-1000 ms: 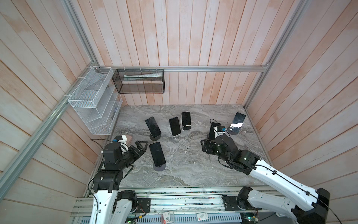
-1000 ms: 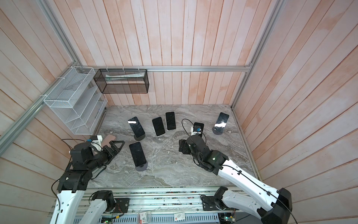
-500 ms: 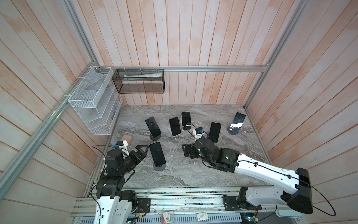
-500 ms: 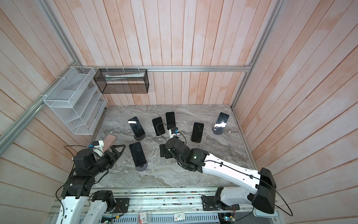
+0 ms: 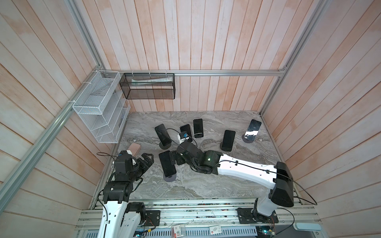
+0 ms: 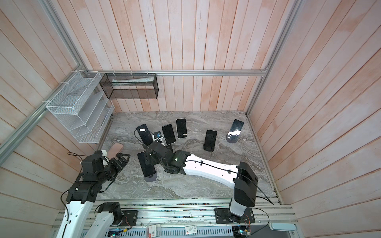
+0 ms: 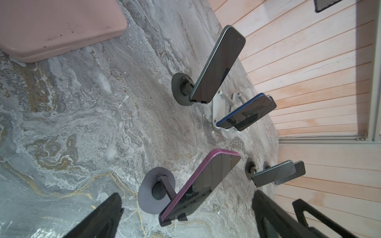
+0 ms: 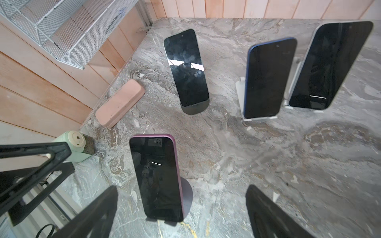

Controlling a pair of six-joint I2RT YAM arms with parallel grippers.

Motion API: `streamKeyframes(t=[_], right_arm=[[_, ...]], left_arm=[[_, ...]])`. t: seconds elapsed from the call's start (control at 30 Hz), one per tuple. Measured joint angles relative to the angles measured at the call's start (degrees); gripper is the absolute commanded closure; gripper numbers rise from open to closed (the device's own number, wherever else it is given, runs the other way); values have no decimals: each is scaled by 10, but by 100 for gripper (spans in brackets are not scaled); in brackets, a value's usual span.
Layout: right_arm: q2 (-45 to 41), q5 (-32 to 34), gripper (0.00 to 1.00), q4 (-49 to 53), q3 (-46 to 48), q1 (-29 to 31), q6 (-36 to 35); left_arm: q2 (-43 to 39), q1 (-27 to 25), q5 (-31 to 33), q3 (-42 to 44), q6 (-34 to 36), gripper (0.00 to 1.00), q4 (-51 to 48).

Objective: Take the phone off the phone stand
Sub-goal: 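Lower the open right gripper over the purple-cased phone's top edge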

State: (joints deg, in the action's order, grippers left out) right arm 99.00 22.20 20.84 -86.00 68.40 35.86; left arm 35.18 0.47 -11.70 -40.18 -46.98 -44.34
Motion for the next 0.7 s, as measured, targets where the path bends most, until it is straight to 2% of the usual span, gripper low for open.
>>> streamKeyframes(t=[0.27, 0.5, 0.7], right_arm=[[107, 0, 2, 31, -130, 2, -17], [165, 7, 2, 70, -212, 2, -21], [198, 11, 2, 92, -243, 2, -20]], left_arm=[[51, 0, 64, -22, 3, 0, -31], [64, 9, 105, -54, 20, 0, -35], [92, 48, 111, -63, 37, 0, -35]])
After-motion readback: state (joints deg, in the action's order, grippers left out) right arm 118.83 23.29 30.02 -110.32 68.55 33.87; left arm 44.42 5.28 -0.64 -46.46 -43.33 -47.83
